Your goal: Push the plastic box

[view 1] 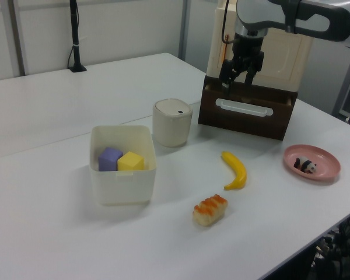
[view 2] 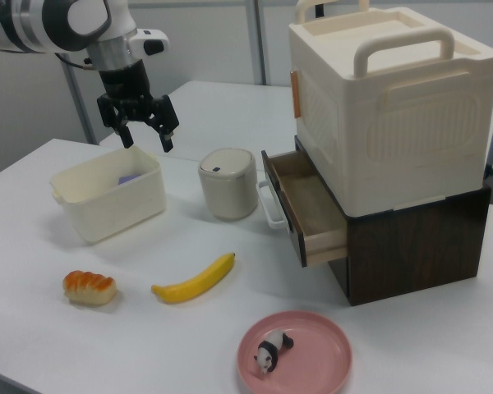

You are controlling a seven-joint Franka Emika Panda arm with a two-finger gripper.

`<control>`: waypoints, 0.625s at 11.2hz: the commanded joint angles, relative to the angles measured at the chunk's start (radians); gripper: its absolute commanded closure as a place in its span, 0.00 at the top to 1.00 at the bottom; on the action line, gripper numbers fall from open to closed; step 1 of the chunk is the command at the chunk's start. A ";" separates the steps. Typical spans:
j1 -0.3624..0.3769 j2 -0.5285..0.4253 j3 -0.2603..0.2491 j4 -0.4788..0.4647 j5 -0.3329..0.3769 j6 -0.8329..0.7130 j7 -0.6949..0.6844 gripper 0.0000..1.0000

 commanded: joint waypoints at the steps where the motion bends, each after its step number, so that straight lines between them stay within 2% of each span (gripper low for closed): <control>1: -0.006 -0.018 -0.011 -0.003 0.077 -0.008 0.072 1.00; 3: -0.004 -0.020 -0.013 -0.002 0.081 0.000 0.131 1.00; 7: 0.000 -0.020 -0.007 -0.003 0.087 -0.003 0.150 1.00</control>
